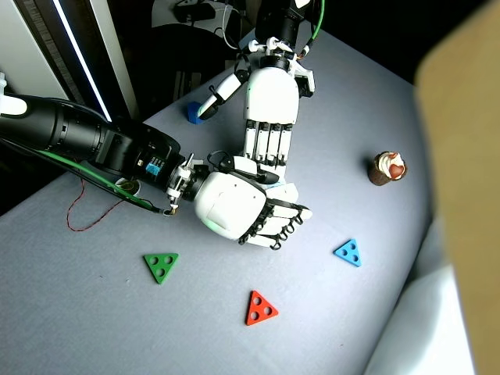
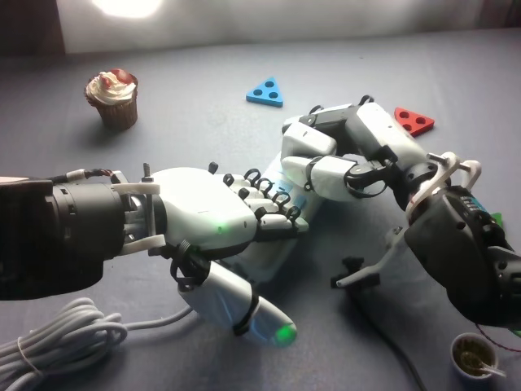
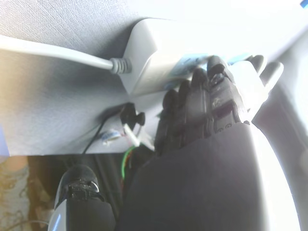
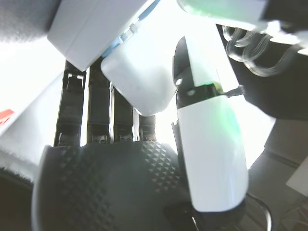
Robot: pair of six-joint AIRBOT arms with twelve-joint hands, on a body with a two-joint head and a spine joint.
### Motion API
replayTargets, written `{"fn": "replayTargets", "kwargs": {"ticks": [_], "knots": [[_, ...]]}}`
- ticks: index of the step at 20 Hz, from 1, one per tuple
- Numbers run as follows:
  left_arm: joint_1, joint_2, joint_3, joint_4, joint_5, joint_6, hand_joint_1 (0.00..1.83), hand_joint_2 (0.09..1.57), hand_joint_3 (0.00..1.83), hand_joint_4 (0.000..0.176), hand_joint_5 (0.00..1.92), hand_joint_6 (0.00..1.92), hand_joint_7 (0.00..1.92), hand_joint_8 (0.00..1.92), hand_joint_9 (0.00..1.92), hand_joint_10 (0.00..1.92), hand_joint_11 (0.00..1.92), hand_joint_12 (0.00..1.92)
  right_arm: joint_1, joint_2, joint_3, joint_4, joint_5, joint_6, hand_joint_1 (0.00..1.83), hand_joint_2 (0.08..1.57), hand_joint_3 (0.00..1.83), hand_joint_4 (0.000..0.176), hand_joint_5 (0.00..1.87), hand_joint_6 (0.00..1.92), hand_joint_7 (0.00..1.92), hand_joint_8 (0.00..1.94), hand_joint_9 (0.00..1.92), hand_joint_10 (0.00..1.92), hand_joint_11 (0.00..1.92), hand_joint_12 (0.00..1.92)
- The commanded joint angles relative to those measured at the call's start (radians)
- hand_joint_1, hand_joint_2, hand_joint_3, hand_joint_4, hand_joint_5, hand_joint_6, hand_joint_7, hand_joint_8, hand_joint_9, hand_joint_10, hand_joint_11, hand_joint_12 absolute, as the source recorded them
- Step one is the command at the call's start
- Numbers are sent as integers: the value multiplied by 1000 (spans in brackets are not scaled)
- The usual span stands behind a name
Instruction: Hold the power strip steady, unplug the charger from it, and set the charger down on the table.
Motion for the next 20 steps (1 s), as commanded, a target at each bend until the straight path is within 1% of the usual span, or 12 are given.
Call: {"fn": "replayTargets", "kwargs": {"ticks": [1,2,3,4,5,6,8,10,13,14,16,20], "knots": [[2,-8,-1,-8,-36,-7,0,913,0,0,133,0,114,1,93,1,93,72,4,7,-1,-57,63,4,1246,1052,0,4,1089,864,1199,496,1161,6,912,652],[2,-9,-1,-8,-36,-7,0,922,0,0,137,2,119,3,97,2,107,78,4,7,-1,-58,64,4,1248,1050,0,20,1084,854,1212,538,1214,21,949,657],[2,-10,0,-8,-36,-8,0,922,0,0,137,2,120,3,99,3,117,81,4,7,-1,-63,64,4,1246,1057,2,14,1046,880,1203,603,1239,14,963,670],[3,-10,0,-8,-36,-10,0,927,2,0,136,2,117,2,100,3,119,81,4,7,-1,-78,64,4,1247,1055,0,23,1064,863,1199,599,1243,7,952,705],[3,-10,0,-8,-35,-10,0,922,0,0,118,0,99,0,87,0,100,73,4,7,-1,-89,67,4,1247,1051,2,26,1073,850,1200,595,1248,3,943,741],[3,-9,0,-8,-35,-10,0,921,0,0,107,0,96,0,84,0,99,71,4,7,-1,-94,74,4,1250,1049,0,19,1071,847,1223,564,1264,4,952,747],[3,-9,2,-8,-35,-12,0,922,0,0,123,8,98,3,85,2,97,70,4,7,-1,-127,105,4,1251,1048,0,19,1073,848,1225,555,1265,3,948,745],[4,-9,3,-8,-35,-17,0,928,3,0,129,9,108,6,90,4,116,78,5,7,-1,-159,110,4,1247,1059,2,10,1032,914,1206,588,1248,3,917,764],[6,-10,7,-8,-40,-25,0,927,2,0,118,1,100,1,84,0,110,74,5,7,-2,-226,119,4,1246,1060,1,12,1033,919,1204,585,1241,1,916,768],[7,-10,8,-8,-40,-28,0,929,2,0,128,5,112,6,91,4,105,71,5,7,-2,-228,121,4,1242,1067,1,14,1018,936,1177,639,1225,3,883,803],[9,-10,14,-8,-44,-48,0,930,2,0,127,4,114,5,93,4,100,69,4,7,0,-228,126,4,1246,1062,0,6,1020,931,1204,595,1235,3,875,831],[31,-25,35,-8,-72,-101,0,925,0,0,111,0,101,0,81,0,95,65,4,7,-1,-228,127,4,1245,1064,0,8,1019,947,1195,596,1221,1,880,818]]}}
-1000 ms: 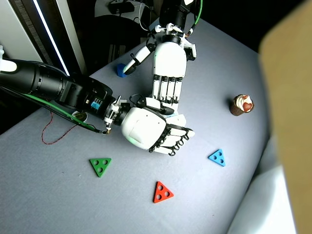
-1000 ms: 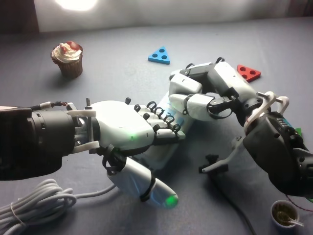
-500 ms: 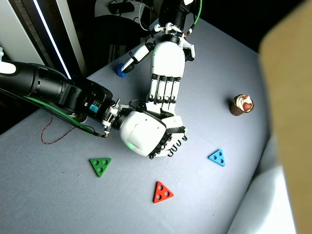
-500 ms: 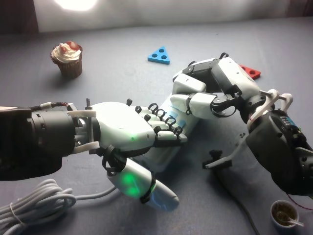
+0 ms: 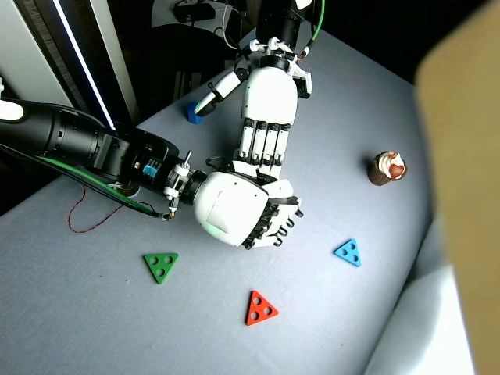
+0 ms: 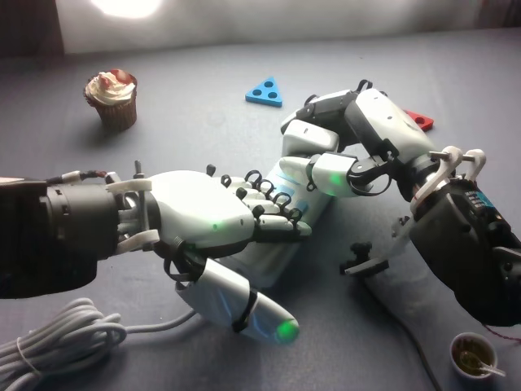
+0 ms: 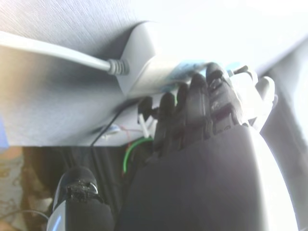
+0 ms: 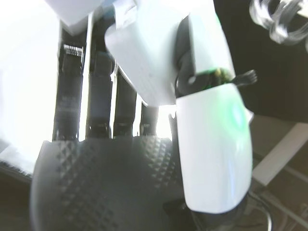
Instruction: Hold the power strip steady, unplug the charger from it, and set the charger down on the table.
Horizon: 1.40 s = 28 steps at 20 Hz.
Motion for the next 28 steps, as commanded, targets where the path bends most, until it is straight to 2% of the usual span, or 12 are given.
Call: {"fn": "replayTargets", "kwargs": {"ticks": [1,8,10,14,16,17,18,19,20,25,27,28], "knots": [[9,-21,5,-9,-20,-17,0,926,0,0,118,4,111,5,89,4,94,65,5,1,-8,-85,82,36,1245,1066,1,4,1010,961,1198,591,1220,1,883,815],[11,-24,5,-3,-23,-16,0,927,1,0,124,3,98,0,83,0,108,68,8,9,-5,-93,114,36,1250,1049,0,17,1064,873,1232,527,1242,1,923,742],[10,-24,4,-2,-23,-16,0,928,1,0,115,0,102,1,85,1,115,69,8,15,-19,-144,106,-1,1251,1050,0,11,1060,894,1233,513,1241,2,931,745],[9,-22,1,-1,-24,-15,0,928,0,0,117,1,97,3,84,7,101,61,-9,68,-38,-194,119,-59,1248,1052,2,18,1058,886,1213,559,1212,0,890,752],[9,-19,-1,-1,-24,-15,0,921,0,0,118,2,98,4,87,7,93,57,-13,93,-42,-203,129,-81,1251,1049,0,13,1058,865,1238,534,1232,3,908,750],[9,-18,-2,-1,-24,-14,0,927,1,0,123,4,102,5,87,7,90,56,-14,107,-45,-203,130,-85,1250,1048,0,19,1069,852,1232,541,1234,4,910,750],[9,-17,-3,-1,-24,-14,0,930,2,0,129,6,103,5,87,6,82,52,-16,119,-50,-203,130,-91,1248,1050,2,18,1058,858,1219,573,1237,2,914,744],[8,-16,-3,-1,-24,-12,0,927,0,0,123,3,98,2,80,3,74,49,-19,133,-56,-203,130,-93,1251,1052,2,0,1037,867,1232,578,1244,5,917,742],[8,-15,-4,-1,-24,-12,0,927,0,0,123,3,98,2,80,3,74,49,-25,147,-63,-210,130,-94,1251,1052,2,0,1037,867,1232,578,1244,5,917,742],[3,-8,-5,0,-24,-10,0,921,0,0,126,7,99,8,73,4,78,49,-44,215,-100,-343,135,-157,1244,1070,0,0,1001,925,1187,663,1239,0,933,724],[-1,-4,-7,2,-25,-10,0,932,3,0,124,4,88,1,65,0,71,45,-61,230,-102,-421,135,-197,1246,1060,0,11,1034,890,1201,616,1236,0,915,716],[-4,-3,-10,2,-25,-10,0,928,1,0,126,5,92,3,74,4,87,52,-73,244,-103,-470,133,-206,1249,1063,0,0,1005,910,1210,626,1231,0,912,725]]}}
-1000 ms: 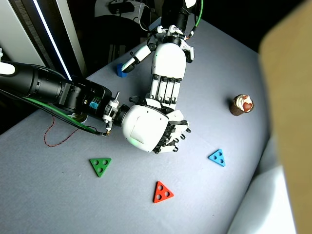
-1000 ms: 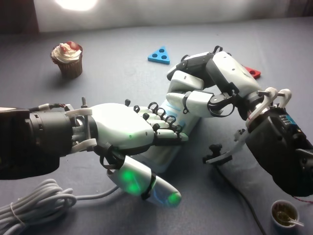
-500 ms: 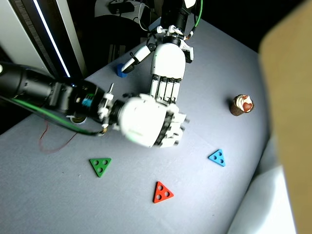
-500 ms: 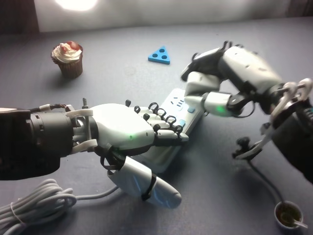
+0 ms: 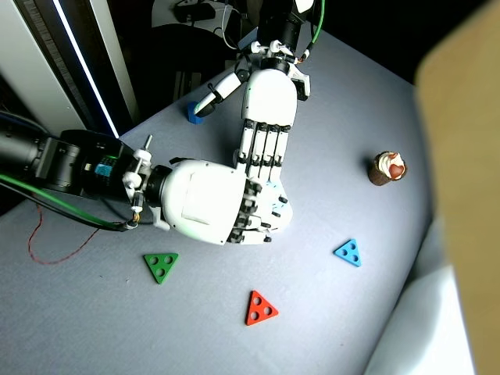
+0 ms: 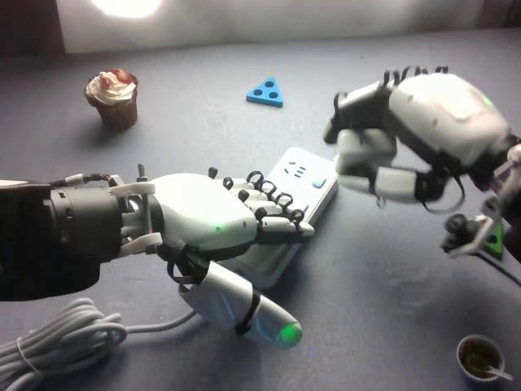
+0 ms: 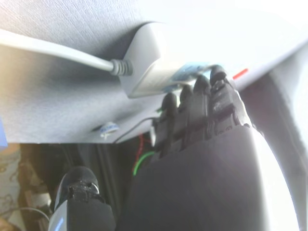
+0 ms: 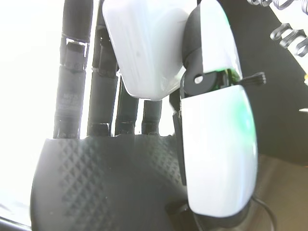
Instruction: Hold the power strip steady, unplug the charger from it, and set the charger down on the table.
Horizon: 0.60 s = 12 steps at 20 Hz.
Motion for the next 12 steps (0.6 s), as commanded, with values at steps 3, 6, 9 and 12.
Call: {"fn": "replayTargets", "kwargs": {"ticks": [3,6,9,12], "knots": [[-17,-1,-8,-5,-25,-6,0,926,0,0,138,8,106,7,85,7,100,57,-25,58,-6,-136,69,-23,1245,1064,0,11,1025,900,1190,640,1226,1,888,754],[-25,-1,-12,-6,-23,-7,0,926,0,0,134,5,94,5,68,4,91,53,-41,75,1,-232,32,-12,1244,1063,0,20,1038,903,1180,634,1214,0,880,757],[-30,0,-14,-6,-19,-8,0,925,0,0,127,1,91,2,68,3,96,54,-56,75,12,-277,8,2,1235,1082,0,20,1013,979,1111,720,1181,3,855,760],[-33,3,-18,-6,-9,-8,0,923,0,0,130,2,97,4,70,3,97,53,-63,75,5,-273,3,4,1229,1098,0,15,959,1037,1097,770,1159,2,857,723]]}}
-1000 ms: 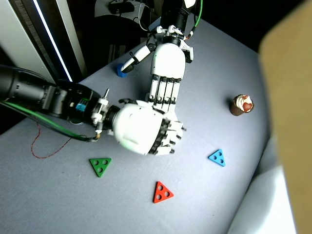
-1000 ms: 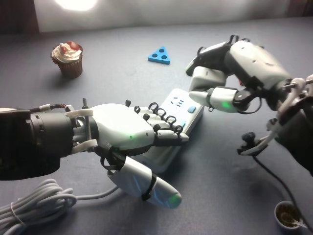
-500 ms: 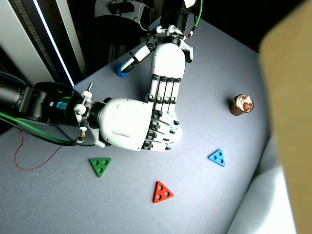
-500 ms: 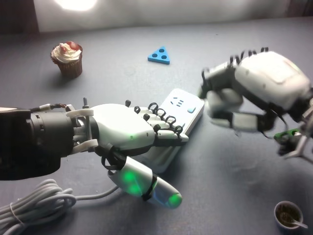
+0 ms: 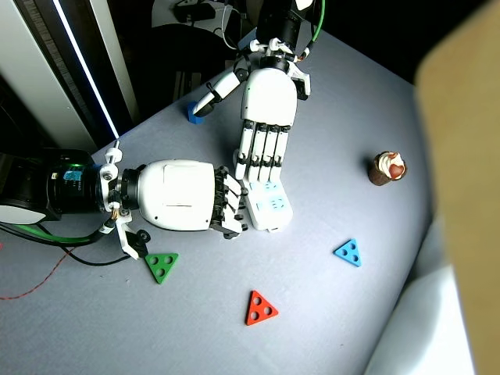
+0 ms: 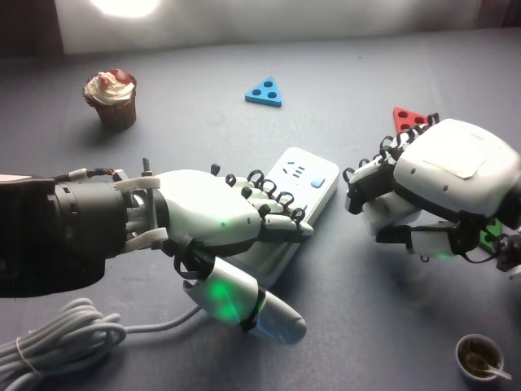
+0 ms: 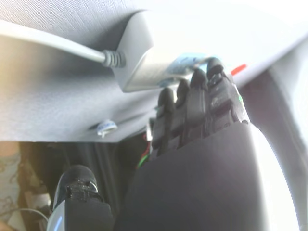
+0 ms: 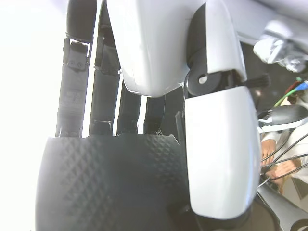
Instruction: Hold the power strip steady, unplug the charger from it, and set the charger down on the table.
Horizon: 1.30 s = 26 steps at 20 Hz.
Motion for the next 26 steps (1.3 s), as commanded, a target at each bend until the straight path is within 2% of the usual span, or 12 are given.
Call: {"fn": "replayTargets", "kwargs": {"ticks": [1,5,6,7,8,9,10,16,19,21,25,26], "knots": [[-9,2,-2,-9,-36,-5,0,923,0,0,127,1,96,3,70,3,94,52,1,10,-6,7,131,3,1228,1098,0,19,958,1029,1096,781,1156,0,861,717],[-9,2,2,-9,-36,-5,0,924,0,0,119,0,93,1,68,1,93,51,1,4,-11,20,131,3,1223,1104,0,21,971,1049,1054,813,1112,0,863,654],[-9,2,2,-9,-36,-5,0,922,0,0,127,4,102,4,73,3,94,51,1,4,-10,23,131,3,1163,1135,0,0,926,1061,962,321,1048,0,808,643],[-9,3,2,-9,-36,-5,0,922,0,0,130,5,104,5,72,2,88,48,1,3,-10,25,131,3,1153,1136,0,0,928,1047,975,110,1022,2,777,641],[-9,3,2,-9,-36,-5,0,925,0,0,128,4,101,3,66,0,79,44,1,3,-11,26,131,3,1166,1101,0,0,803,393,924,29,954,0,708,651],[-9,3,2,-9,-36,-5,0,923,0,0,119,0,87,0,57,0,61,36,1,3,-11,27,131,3,1172,1075,0,0,794,123,882,12,904,3,655,653],[-9,3,3,-9,-36,-5,0,926,1,0,125,3,95,5,67,4,65,37,1,3,-11,28,132,3,1170,1062,0,0,782,34,864,3,878,1,628,653],[-14,3,3,-9,-36,-5,0,917,0,0,130,3,99,3,65,1,78,41,3,2,-16,50,148,4,1089,1007,0,0,486,0,540,0,569,0,363,562],[-15,4,2,-9,-36,-5,0,909,0,0,124,2,95,2,71,3,63,34,3,3,-25,65,154,17,918,997,0,0,333,0,358,0,347,0,171,498],[-16,5,2,-9,-36,-5,0,909,0,0,136,7,106,6,74,4,72,38,3,4,-35,82,176,37,864,995,0,0,280,0,301,0,288,0,118,479],[-21,10,1,-9,-36,-5,0,910,0,0,140,7,117,8,87,8,84,43,3,61,-111,155,198,123,789,971,0,0,189,0,206,0,196,0,46,464],[-21,11,0,-9,-36,-5,0,910,0,0,118,1,96,1,69,1,66,35,3,82,-137,181,199,144,631,961,0,0,83,0,102,0,106,0,8,410]]}}
